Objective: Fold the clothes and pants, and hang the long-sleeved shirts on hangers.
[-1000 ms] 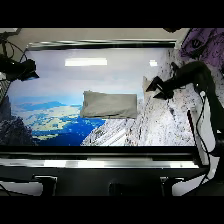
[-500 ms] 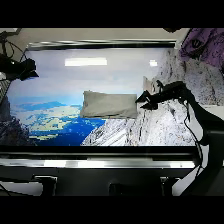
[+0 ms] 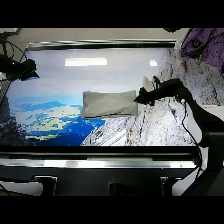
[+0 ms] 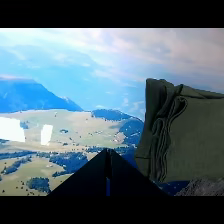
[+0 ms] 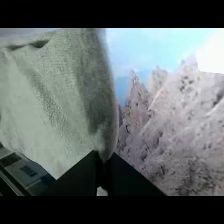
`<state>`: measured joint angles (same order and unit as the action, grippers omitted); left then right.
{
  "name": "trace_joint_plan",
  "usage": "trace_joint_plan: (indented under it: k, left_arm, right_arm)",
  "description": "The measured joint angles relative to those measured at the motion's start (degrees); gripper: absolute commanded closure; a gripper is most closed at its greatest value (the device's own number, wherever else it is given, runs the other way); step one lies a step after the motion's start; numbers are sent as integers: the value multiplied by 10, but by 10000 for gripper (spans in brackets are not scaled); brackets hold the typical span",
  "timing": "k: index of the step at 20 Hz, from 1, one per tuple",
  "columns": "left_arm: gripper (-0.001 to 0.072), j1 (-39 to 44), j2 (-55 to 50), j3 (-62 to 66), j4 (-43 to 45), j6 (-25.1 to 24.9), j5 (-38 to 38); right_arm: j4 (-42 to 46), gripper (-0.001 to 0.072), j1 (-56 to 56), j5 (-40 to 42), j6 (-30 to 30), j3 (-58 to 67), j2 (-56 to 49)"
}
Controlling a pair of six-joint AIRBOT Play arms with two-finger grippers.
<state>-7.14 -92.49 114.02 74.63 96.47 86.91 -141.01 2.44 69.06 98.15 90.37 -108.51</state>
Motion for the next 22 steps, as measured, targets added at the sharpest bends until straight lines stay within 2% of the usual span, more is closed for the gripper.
trace_joint_plan:
  k: [11, 22]
  left_arm:
    - [690, 0, 0, 0, 0, 0, 1]
    - [690, 0, 0, 0, 0, 0, 3]
  right_arm:
    - [105, 681, 173, 24, -124, 161, 58]
    - [203, 681, 355, 34, -241, 189, 116]
